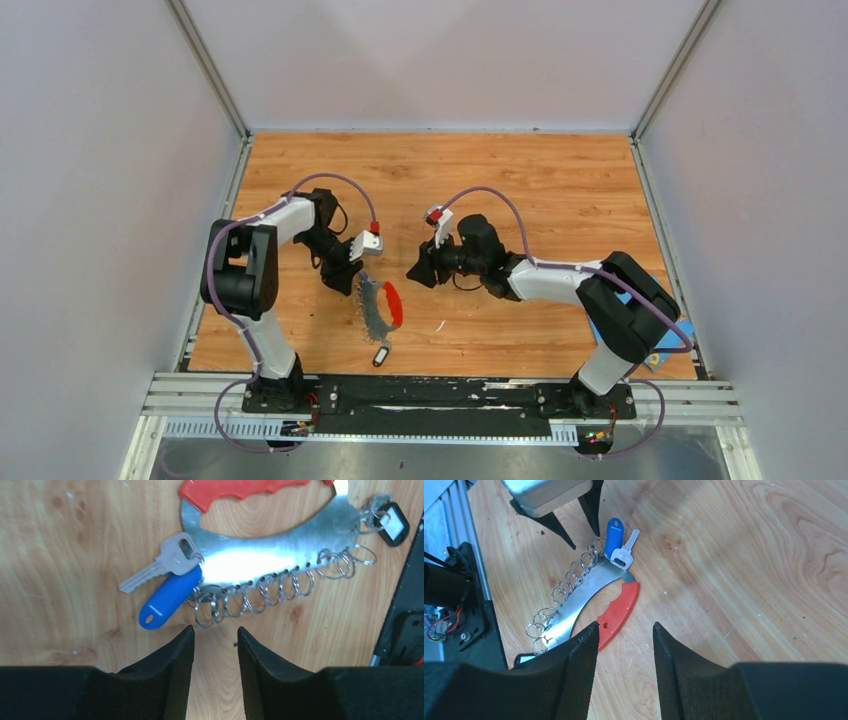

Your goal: Put the keys on the keyring

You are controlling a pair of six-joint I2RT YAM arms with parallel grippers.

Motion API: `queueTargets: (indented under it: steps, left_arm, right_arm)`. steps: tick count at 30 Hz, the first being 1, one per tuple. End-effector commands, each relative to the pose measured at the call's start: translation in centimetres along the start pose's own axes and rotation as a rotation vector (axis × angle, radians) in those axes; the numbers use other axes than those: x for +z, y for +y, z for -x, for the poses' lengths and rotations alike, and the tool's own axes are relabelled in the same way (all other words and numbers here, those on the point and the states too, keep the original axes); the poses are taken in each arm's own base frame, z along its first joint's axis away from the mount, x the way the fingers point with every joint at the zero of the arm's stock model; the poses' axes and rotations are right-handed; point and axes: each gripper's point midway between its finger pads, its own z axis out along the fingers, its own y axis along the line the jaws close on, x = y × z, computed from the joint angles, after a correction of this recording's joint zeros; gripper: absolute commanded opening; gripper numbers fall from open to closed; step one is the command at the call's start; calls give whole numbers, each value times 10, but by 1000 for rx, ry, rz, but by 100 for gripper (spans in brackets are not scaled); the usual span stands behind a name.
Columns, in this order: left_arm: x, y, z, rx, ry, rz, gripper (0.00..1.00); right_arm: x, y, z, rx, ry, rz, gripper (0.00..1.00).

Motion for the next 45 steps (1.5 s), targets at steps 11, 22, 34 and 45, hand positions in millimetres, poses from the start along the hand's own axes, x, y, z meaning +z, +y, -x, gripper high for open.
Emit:
queueTargets:
  steps: [11,22,34,45]
  left_arm:
    - [0,-8,13,19,-22,-108,44]
    - [11,-4,3,0,79,-124,49]
    - [13,12,8,-46,71,-74,25]
    - [18,10,16,-82,53,-72,11]
  right_arm:
    - [-1,-16,7,109,-55,78,47]
    - [-7,-13,16,116,-84,98,46]
    - [-8,-12,18,129,-92,114,42]
    - [-7,-12,17,152,-90,126,40]
